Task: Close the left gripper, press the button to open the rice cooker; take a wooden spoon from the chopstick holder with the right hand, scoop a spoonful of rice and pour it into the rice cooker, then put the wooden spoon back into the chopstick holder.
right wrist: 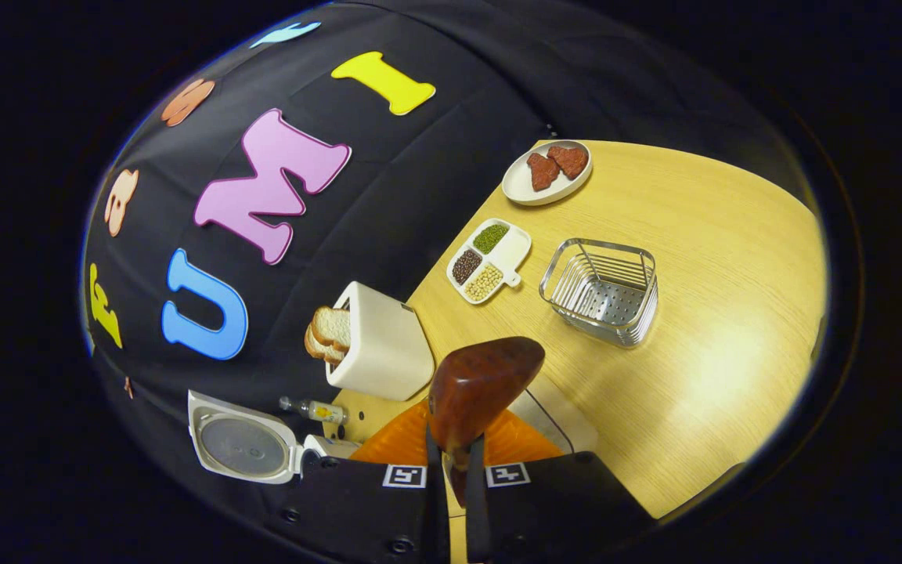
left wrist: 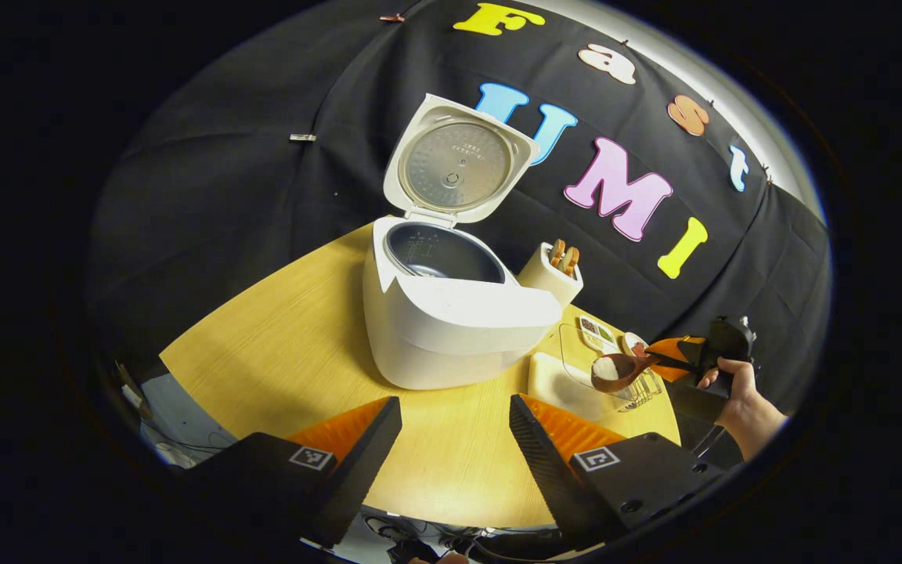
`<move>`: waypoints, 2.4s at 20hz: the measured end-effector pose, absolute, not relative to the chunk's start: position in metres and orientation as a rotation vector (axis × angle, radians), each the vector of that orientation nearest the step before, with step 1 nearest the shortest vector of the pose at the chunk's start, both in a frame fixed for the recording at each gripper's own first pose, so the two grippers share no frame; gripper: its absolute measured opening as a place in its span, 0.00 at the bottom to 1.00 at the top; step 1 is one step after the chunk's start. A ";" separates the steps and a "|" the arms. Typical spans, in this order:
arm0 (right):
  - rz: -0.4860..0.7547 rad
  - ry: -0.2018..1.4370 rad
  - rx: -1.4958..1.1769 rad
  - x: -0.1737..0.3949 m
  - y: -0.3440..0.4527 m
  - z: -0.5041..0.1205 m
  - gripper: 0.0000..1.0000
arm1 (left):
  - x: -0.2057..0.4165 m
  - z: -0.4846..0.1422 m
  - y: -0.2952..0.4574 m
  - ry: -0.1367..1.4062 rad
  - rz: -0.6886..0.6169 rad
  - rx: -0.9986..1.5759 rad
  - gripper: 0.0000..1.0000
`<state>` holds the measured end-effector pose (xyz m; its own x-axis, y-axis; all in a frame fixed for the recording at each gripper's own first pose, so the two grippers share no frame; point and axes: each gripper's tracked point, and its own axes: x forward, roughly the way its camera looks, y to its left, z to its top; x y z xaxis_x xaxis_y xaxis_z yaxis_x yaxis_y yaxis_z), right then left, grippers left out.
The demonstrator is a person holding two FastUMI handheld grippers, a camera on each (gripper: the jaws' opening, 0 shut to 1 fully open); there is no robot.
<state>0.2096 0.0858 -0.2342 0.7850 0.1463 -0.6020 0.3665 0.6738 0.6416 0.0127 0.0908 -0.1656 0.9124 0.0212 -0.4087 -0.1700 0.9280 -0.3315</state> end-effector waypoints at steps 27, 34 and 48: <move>0.198 0.759 1.059 0.239 0.357 -0.142 0.13 | -0.036 -0.172 0.179 0.389 0.242 -0.375 0.96; 0.314 0.659 0.732 0.243 0.438 -0.152 0.12 | -0.044 -0.185 0.185 0.430 0.232 -0.402 0.96; 0.657 0.228 0.063 0.238 0.515 -0.132 0.07 | -0.043 -0.177 0.188 0.408 0.253 -0.392 0.96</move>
